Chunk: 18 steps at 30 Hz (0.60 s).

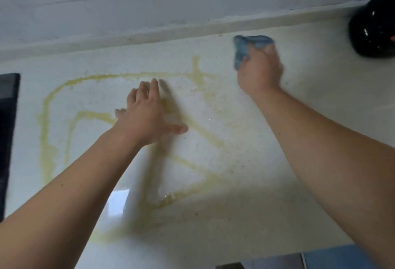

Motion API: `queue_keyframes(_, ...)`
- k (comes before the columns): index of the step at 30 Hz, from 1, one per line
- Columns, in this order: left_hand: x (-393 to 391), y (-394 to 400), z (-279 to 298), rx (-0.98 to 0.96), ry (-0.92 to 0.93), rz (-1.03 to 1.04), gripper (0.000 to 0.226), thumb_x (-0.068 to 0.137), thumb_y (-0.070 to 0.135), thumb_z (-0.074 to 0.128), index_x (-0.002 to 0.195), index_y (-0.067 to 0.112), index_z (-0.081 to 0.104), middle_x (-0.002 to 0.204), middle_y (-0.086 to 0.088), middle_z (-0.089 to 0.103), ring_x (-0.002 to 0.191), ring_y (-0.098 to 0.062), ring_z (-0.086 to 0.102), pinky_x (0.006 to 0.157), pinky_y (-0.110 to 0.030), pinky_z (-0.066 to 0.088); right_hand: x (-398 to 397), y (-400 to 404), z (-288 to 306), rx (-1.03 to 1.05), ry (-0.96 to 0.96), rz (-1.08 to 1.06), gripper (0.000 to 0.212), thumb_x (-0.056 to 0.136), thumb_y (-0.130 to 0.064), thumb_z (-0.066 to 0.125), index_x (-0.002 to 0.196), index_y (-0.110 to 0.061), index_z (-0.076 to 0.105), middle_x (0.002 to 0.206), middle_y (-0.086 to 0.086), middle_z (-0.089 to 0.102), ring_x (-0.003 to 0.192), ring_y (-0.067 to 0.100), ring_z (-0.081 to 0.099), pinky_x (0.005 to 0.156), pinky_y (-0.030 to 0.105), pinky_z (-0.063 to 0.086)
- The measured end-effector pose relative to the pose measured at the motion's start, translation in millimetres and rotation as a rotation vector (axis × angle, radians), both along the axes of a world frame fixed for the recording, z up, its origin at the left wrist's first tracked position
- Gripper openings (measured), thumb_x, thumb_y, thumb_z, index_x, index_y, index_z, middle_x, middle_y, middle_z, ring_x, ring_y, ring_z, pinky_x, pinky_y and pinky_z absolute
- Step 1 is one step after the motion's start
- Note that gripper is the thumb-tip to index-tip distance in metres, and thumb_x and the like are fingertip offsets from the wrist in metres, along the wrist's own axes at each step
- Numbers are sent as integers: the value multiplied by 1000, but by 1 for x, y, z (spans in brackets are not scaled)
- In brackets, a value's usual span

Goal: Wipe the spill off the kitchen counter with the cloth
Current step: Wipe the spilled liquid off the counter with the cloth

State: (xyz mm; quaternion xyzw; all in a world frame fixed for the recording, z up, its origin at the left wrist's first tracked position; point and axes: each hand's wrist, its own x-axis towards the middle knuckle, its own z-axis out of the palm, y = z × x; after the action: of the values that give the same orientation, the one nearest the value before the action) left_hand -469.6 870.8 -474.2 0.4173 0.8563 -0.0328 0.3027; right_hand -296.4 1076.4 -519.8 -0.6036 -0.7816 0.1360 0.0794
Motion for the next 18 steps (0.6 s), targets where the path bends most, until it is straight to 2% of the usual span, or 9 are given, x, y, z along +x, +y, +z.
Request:
queue_keyframes(3, -6, -10, -6, 43, -60, -11, 147, 64, 73, 82, 163, 24, -14, 173, -1, -11, 159, -24, -9, 123, -65, 17, -45, -62, -3, -21, 46, 556, 48, 103, -35, 46, 150, -32, 53, 126, 5, 52, 117, 30, 51, 96, 41, 39)
queue_keyframes(5, -10, -17, -10, 79, -75, -27, 148, 62, 75, 82, 163, 22, -13, 173, -3, -9, 159, -24, -9, 125, -60, 17, -51, -71, -1, 11, -8, 757, 47, 105, -37, 47, 152, -38, 50, 120, 0, 51, 111, 26, 51, 90, 38, 33)
queue_keyframes(6, -13, -21, -11, 89, -80, -32, 148, 62, 76, 81, 164, 21, -13, 173, -4, -8, 159, -24, -9, 125, -59, 16, -49, -59, -1, 67, -36, 709, 45, 104, -38, 47, 149, -41, 52, 123, 3, 55, 112, 29, 55, 90, 40, 36)
queue_keyframes(8, -21, -27, -13, 107, -81, -38, 148, 63, 77, 79, 164, 20, -12, 173, -6, -8, 159, -25, -9, 126, -57, 16, -41, -23, 1, 155, -62, 358, 40, 103, -38, 46, 141, -39, 60, 130, 4, 59, 114, 30, 59, 91, 38, 42)
queue_keyframes(10, -24, -30, -13, 129, -95, -43, 146, 65, 73, 82, 164, 19, -11, 173, -7, -7, 159, -27, -7, 127, -55, 15, -33, -2, 2, 127, 26, -24, 36, 103, -38, 48, 135, -31, 63, 128, -4, 59, 109, 21, 59, 86, 29, 39)
queue_keyframes(11, -25, -32, -13, 144, -100, -46, 145, 66, 70, 83, 164, 19, -10, 173, -7, -6, 159, -28, -6, 127, -54, 15, -38, -8, -1, 114, 63, -74, 36, 103, -37, 48, 134, -29, 63, 126, -5, 58, 107, 19, 59, 85, 26, 39)
queue_keyframes(13, -23, -34, -15, 157, -100, -73, 144, 67, 68, 84, 164, 18, -10, 173, -8, -6, 159, -28, -5, 127, -55, 15, -55, -44, -3, 59, 94, 94, 38, 102, -39, 47, 136, -31, 63, 119, -6, 59, 102, 16, 61, 85, 23, 46)
queue_keyframes(15, -21, -36, -21, 158, -83, -93, 146, 65, 70, 83, 164, 16, -9, 173, -11, -5, 159, -31, -4, 127, -56, 13, -62, -98, -11, 38, 101, 480, 47, 99, -40, 47, 143, -33, 61, 118, 0, 58, 106, 26, 58, 91, 36, 48)
queue_keyframes(18, -17, -40, -26, 177, -44, -97, 149, 59, 76, 81, 163, 14, -7, 172, -15, -2, 159, -32, -2, 127, -56, 13, -46, -129, -9, -2, 83, 740, 49, 100, -39, 51, 148, -36, 57, 110, -3, 51, 108, 25, 52, 92, 38, 33)
